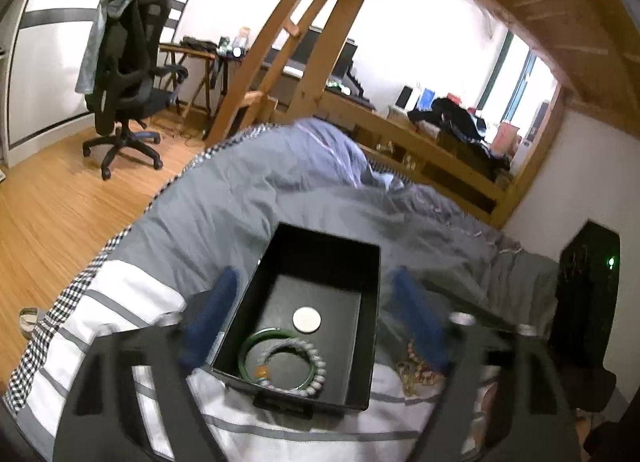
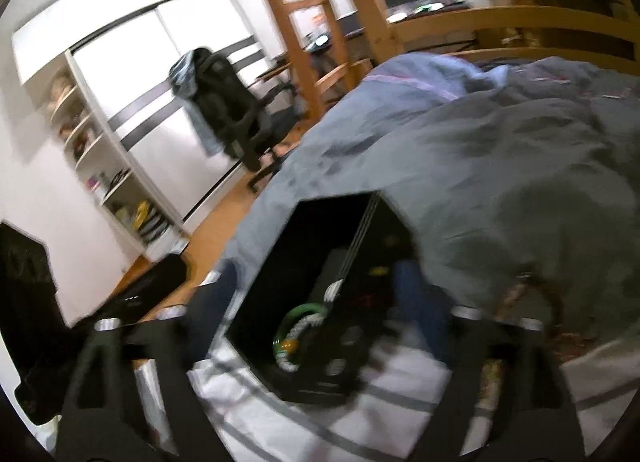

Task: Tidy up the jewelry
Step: 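Lower the bangle into the black box with the left tool while the right tool drops the bracelet in, then grasp the gold chain with the left tool while the right tool grasps the pink bead bracelet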

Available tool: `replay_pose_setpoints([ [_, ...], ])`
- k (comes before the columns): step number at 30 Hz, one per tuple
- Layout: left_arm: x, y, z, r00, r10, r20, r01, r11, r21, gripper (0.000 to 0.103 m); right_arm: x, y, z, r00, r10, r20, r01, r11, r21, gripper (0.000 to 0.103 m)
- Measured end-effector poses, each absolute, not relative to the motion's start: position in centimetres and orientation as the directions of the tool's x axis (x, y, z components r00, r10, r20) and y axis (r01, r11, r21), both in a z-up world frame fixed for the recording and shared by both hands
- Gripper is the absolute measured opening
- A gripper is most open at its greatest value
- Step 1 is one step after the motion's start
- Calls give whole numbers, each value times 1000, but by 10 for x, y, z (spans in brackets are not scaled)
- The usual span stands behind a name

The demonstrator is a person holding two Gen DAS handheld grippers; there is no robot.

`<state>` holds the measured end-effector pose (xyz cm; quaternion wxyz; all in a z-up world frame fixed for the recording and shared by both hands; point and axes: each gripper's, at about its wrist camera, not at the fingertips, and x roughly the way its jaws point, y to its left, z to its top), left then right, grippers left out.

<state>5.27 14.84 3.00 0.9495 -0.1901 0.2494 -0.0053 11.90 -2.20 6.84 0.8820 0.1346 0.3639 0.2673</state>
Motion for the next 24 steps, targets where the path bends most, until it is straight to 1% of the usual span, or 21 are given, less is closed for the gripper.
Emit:
replay_pose_setpoints([
  [2, 54, 139, 31, 873, -84, -481, -83, 945, -316, 90, 115, -39, 75, 627, 555, -548, -360, 829, 428, 99],
  [6, 56, 107, 29, 857, -74, -509, -27, 982, -189, 95, 109, -74, 90, 702, 443, -558, -321, 896, 308, 99],
  [9, 55, 80, 30, 850, -99, -518, 39, 991, -125, 96, 103, -97, 98, 744, 354, -566, -280, 935, 217, 99],
  [12, 54, 58, 28, 833, -141, -535, 108, 990, -91, 96, 98, -122, 95, 776, 254, -577, -213, 967, 140, 99],
  [15, 54, 35, 22, 813, -178, -554, 176, 983, -58, 96, 97, -146, 83, 779, 215, -589, -159, 976, 146, 99],
  [20, 55, 2, 8, 759, -258, -598, 294, 955, -38, 96, 100, -166, 56, 750, 229, -621, -115, 969, 219, 98],
  [21, 54, -5, 5, 747, -271, -607, 317, 948, -34, 96, 102, -171, 48, 739, 236, -631, -103, 965, 241, 97],
  [22, 55, -12, 0, 730, -286, -621, 343, 939, -29, 96, 102, -174, 43, 732, 244, -636, -100, 962, 255, 91],
  [23, 56, -17, -4, 716, -294, -633, 360, 933, -25, 96, 102, -175, 39, 726, 255, -639, -100, 958, 268, 80],
  [24, 58, -23, -9, 701, -301, -647, 377, 926, -22, 96, 103, -178, 34, 712, 269, -649, -96, 952, 289, 76],
])
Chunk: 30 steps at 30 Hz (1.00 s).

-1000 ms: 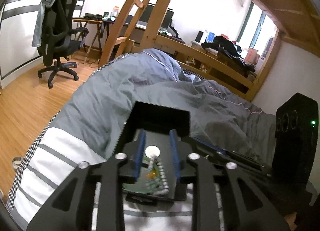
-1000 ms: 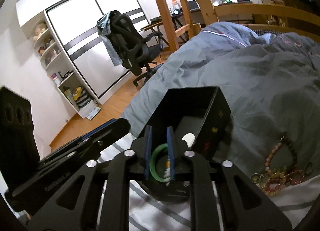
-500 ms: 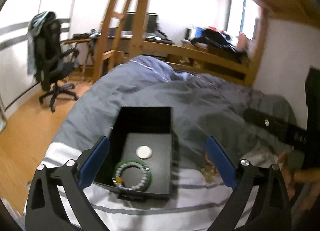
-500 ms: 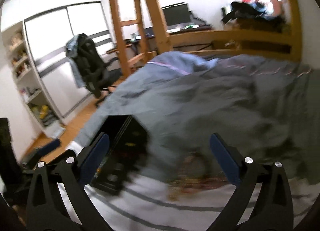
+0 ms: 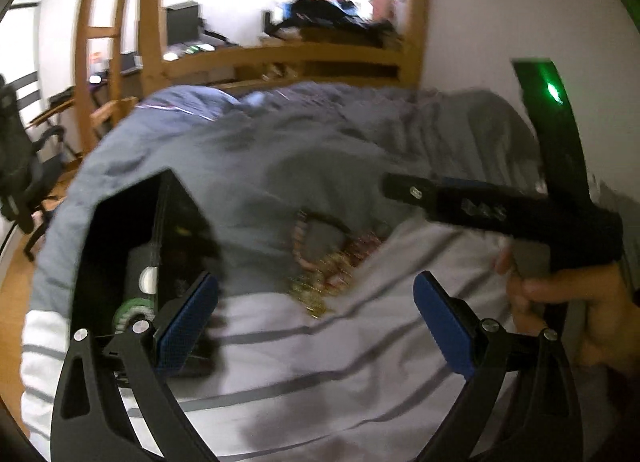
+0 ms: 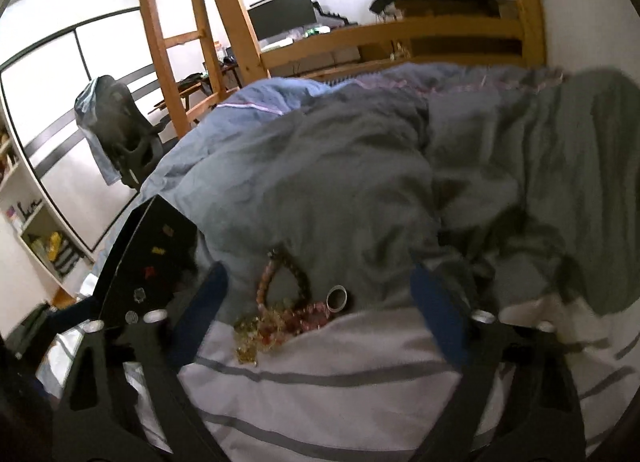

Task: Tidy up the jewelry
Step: 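Grasp the gold chain with the left tool while the right tool grasps the pink bead bracelet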

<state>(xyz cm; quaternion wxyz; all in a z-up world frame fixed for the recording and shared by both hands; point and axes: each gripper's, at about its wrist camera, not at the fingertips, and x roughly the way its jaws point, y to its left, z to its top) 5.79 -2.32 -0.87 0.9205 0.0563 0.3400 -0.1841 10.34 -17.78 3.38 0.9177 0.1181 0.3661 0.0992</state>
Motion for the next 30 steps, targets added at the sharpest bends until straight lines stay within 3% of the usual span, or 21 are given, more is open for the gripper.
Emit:
replay_pose_setpoints([
  [3, 67, -37, -24, 661, -314, -681, 408, 913, -25, 93, 107, -186, 24, 685, 311, -659, -86, 933, 351, 62],
  [8, 94, -50, -49, 587, -327, -741, 430, 901, -57, 65, 110, -177, 17, 652, 358, -669, -138, 923, 360, 49],
  [18, 141, -54, -84, 518, -293, -804, 359, 927, -107, 61, 150, -144, -27, 478, 278, -833, -149, 961, 234, 47],
  [19, 146, -54, -88, 501, -296, -813, 353, 928, -121, 56, 153, -145, -30, 468, 273, -840, -141, 962, 234, 41],
  [21, 152, -51, -95, 465, -306, -831, 343, 927, -150, 32, 156, -147, -34, 451, 269, -851, -122, 963, 240, 36],
  [24, 154, -45, -99, 435, -338, -835, 337, 921, -197, 15, 156, -150, -35, 454, 278, -846, -114, 960, 254, 12],
  [30, 140, -40, -87, 466, -362, -807, 351, 913, -207, 7, 140, -154, -16, 544, 317, -777, -146, 948, 284, 8],
])
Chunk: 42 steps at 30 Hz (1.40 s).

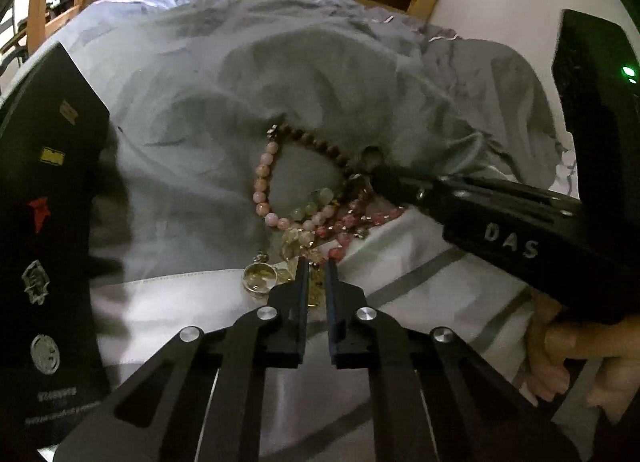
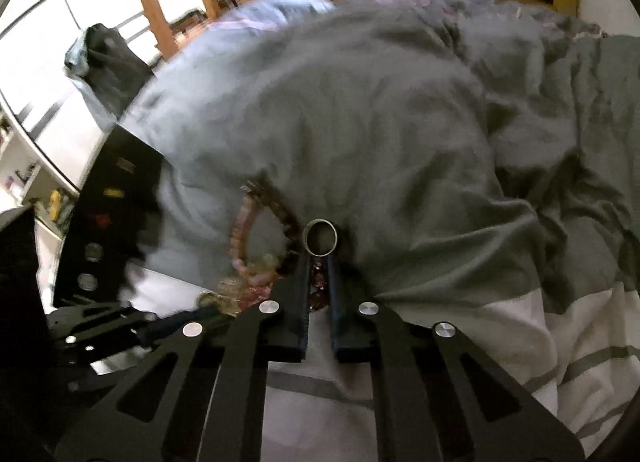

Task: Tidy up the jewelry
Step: 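Grasp the gold chain with the left tool while the right tool grasps the pink bead bracelet, then carry the gold chain into the box with the left tool while the right tool drops the pink bracelet in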

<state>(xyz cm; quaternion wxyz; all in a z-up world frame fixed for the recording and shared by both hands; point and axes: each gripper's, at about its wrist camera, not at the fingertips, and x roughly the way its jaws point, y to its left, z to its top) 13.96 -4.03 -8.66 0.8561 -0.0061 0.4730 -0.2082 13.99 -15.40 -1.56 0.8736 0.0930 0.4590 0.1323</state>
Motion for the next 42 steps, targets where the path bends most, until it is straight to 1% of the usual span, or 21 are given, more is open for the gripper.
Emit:
replay_pose_setpoints([
  [3, 132, -36, -76, 488, -372, -790, 352, 912, -212, 7, 121, -152, 1, 615, 322, -720, -180, 946, 270, 8],
  [7, 125, -23, -65, 513, -382, -768, 327, 915, -236, 7, 101, -149, 17, 669, 317, -672, -212, 948, 236, 8],
  [15, 107, -3, -39, 569, -402, -718, 301, 914, -273, 7, 89, -152, 31, 701, 385, -601, -249, 921, 299, 9],
  [25, 90, 9, -13, 618, -433, -657, 316, 901, -297, 7, 75, -146, 45, 713, 444, -543, -290, 892, 347, 9],
  [30, 82, 15, -3, 643, -443, -624, 323, 896, -304, 7, 74, -146, 49, 693, 510, -510, -316, 850, 420, 9],
  [42, 71, 38, 23, 711, -466, -526, 331, 882, -334, 8, 76, -128, 66, 650, 605, -460, -394, 786, 476, 9],
])
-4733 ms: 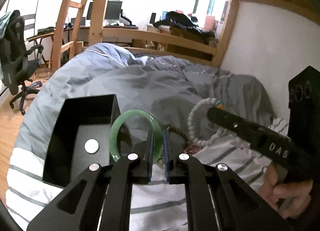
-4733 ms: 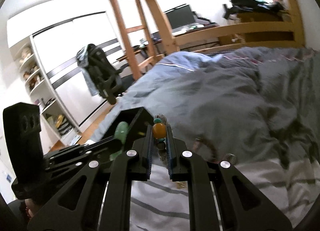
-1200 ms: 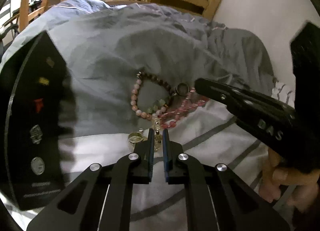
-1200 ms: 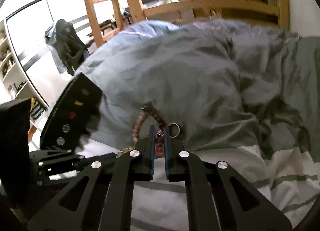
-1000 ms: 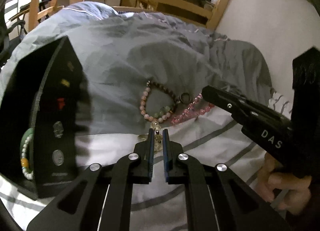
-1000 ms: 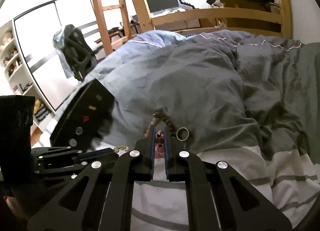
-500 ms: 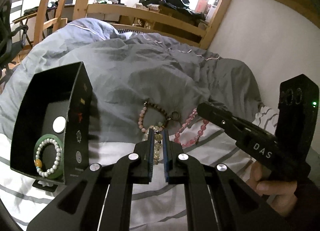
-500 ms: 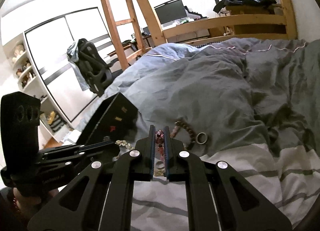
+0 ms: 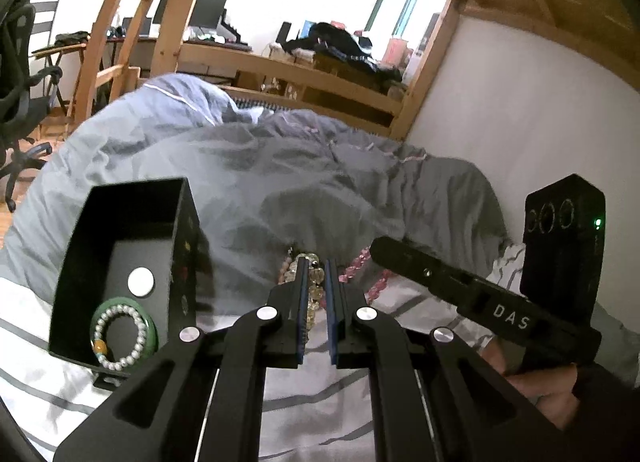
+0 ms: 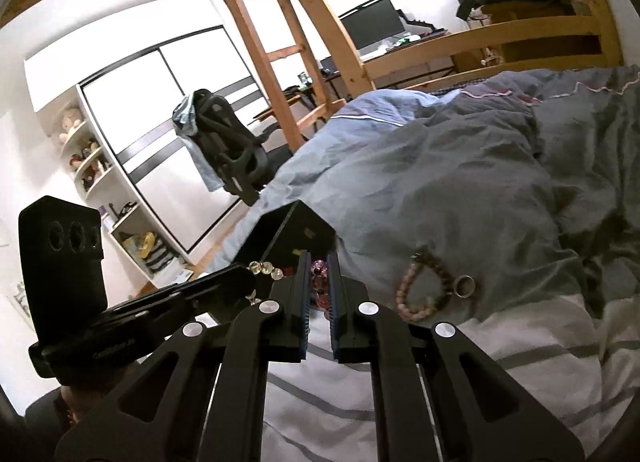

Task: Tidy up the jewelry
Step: 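Carry the gold chain into the box with the left tool while the right tool drops the pink bracelet in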

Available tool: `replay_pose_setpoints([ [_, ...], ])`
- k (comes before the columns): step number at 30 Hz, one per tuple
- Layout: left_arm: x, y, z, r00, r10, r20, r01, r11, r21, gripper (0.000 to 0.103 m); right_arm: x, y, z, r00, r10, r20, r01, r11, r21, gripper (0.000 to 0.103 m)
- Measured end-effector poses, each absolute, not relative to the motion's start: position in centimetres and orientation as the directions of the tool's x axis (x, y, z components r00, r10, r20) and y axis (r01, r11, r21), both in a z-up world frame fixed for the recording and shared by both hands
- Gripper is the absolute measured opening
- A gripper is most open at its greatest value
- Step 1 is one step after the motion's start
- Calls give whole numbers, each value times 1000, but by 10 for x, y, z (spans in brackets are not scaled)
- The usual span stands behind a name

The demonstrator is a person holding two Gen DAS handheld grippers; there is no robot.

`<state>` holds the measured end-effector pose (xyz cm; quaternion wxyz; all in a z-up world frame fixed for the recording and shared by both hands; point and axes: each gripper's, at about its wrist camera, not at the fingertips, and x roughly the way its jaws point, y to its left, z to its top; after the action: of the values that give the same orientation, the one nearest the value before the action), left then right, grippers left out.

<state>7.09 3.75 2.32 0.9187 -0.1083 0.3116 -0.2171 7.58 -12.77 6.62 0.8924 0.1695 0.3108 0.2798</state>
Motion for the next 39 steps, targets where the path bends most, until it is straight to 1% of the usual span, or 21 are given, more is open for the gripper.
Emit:
replay_pose_setpoints([
  [8, 67, 60, 36, 756, -458, -467, 310, 879, -361, 8, 77, -110, 77, 621, 646, -443, -434, 755, 492, 9],
  [13, 64, 73, 41, 781, -434, -449, 289, 888, -358, 8, 78, -99, 84, 605, 665, -438, -451, 740, 500, 9],
  [16, 64, 79, 43, 799, -400, -448, 270, 905, -328, 8, 80, -93, 87, 597, 674, -436, -456, 732, 507, 9],
  [29, 65, 121, 45, 843, -331, -424, 181, 916, -357, 8, 90, -42, 107, 561, 697, -446, -519, 716, 467, 9],
  [39, 67, 154, 29, 853, -258, -454, 73, 920, -384, 8, 102, -3, 106, 521, 705, -482, -553, 708, 438, 9],
])
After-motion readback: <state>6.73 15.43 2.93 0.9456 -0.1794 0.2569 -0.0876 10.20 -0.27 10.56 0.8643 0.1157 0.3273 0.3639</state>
